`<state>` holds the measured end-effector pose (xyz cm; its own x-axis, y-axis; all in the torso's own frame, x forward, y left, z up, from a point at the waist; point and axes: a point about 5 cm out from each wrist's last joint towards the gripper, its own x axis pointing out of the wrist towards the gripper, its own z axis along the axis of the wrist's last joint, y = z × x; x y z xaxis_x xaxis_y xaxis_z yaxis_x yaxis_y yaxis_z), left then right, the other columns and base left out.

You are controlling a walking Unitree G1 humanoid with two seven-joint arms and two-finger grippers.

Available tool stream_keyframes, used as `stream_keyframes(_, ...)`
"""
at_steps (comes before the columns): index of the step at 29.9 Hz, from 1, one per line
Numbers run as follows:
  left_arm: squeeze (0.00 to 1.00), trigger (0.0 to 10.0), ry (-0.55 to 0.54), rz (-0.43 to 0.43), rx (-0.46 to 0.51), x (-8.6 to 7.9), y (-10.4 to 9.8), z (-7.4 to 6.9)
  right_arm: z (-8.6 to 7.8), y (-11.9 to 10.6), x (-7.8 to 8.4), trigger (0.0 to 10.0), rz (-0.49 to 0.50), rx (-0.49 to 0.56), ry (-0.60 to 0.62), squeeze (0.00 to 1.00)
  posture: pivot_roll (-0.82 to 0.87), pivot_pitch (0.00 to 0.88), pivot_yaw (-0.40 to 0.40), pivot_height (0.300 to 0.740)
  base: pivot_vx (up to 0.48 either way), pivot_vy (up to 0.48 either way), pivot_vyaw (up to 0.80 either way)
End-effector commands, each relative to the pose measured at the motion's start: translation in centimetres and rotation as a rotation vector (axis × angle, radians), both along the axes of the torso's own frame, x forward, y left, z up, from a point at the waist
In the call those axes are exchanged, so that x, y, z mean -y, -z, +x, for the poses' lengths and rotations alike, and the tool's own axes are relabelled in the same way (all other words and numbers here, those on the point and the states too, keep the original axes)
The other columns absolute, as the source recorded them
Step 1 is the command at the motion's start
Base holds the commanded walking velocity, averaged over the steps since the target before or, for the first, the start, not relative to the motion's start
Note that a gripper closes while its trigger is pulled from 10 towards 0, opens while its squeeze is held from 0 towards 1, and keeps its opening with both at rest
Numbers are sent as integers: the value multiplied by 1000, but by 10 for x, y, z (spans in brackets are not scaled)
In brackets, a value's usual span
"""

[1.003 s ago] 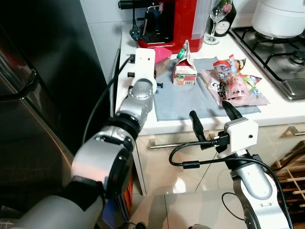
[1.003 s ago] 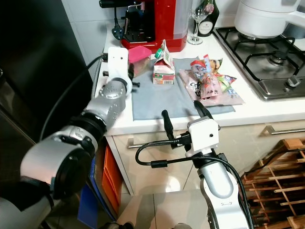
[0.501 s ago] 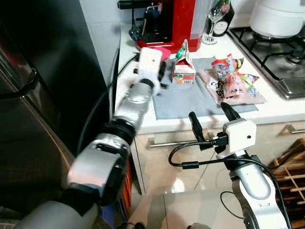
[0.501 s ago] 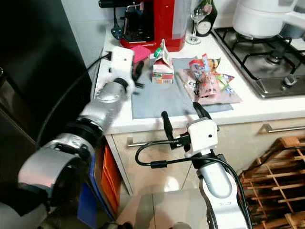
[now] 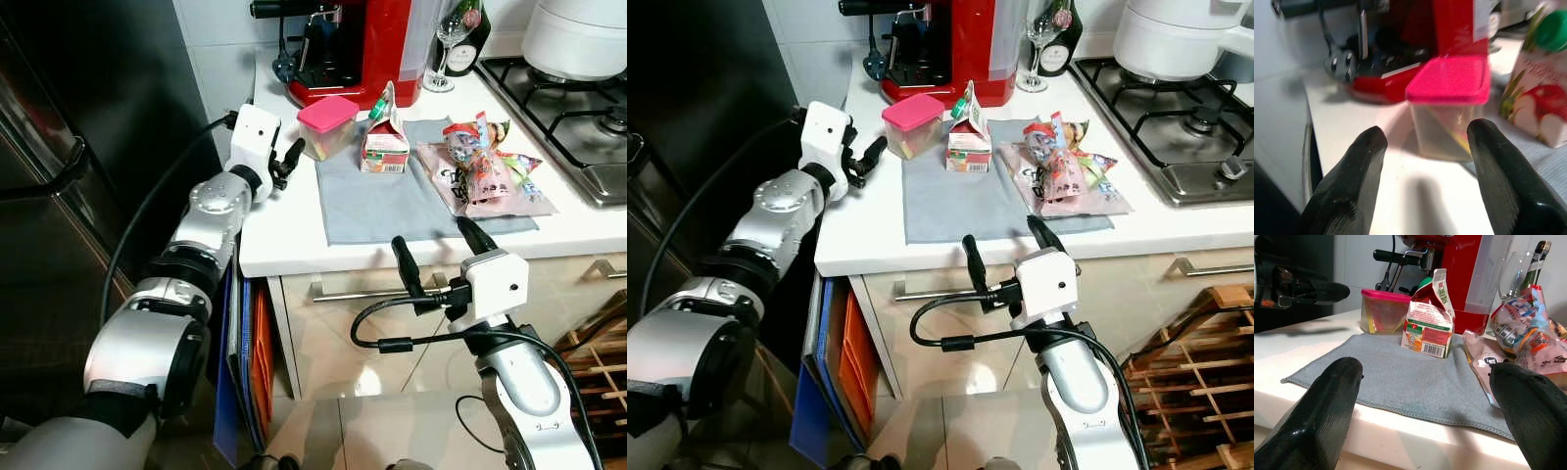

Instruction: Restocking fridge

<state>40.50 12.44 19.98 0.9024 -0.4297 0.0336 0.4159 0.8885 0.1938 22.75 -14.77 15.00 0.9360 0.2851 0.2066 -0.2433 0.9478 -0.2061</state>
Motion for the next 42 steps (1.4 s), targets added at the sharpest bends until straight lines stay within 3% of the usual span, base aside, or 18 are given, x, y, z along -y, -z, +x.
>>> stream_keyframes(1, 1000, 10000, 18, -2, 17, -1, -5, 1, -1, -2, 0, 10000, -1, 10, -8, 0, -245, 40, 79, 740, 0, 0, 0)
stream_keyframes(9, 1000, 10000, -5, 24, -44, -1, 4, 3, -5, -3, 1, 10000, 4, 9, -3, 0, -257, 63, 79, 740, 0, 0, 0)
stream_keyframes(14, 1000, 10000, 0, 18, -67, 2, 6, 4, -6, -13, -4, 10000, 75, 32, -49, 0, -266, 77, 77, 740, 0, 0, 0)
stream_keyframes(17, 1000, 10000, -14, 2, -65, 3, 1, 6, -5, -28, -10, 10000, 92, 64, -100, 0, -285, 106, 78, 740, 0, 0, 0)
stream_keyframes(30, 1000, 10000, 29, 1, -50, 11, -9, 8, -24, -31, -9, 10000, 94, 23, -114, 0, -321, 170, 77, 740, 0, 0, 0)
stream_keyframes(31, 98, 10000, 40, -8, -56, 12, -9, 8, -26, -31, -9, 10000, 92, 16, -113, 0, -324, 175, 75, 740, 0, 0, 0)
stream_keyframes(32, 98, 10000, 40, -8, -56, 12, -9, 8, -26, -31, -9, 10000, 92, 16, -113, 0, -324, 175, 75, 740, 0, 0, 0)
stream_keyframes(33, 0, 10000, 39, -8, -56, 12, -9, 8, -27, -31, -9, 10000, 90, 12, -112, 0, -328, 183, 74, 740, 0, 0, 0)
stream_keyframes(42, 0, 10000, -3, -5, -33, 8, -17, 10, -38, -31, -7, 10000, 80, -22, -104, 0, -348, 216, 73, 740, 0, 0, 0)
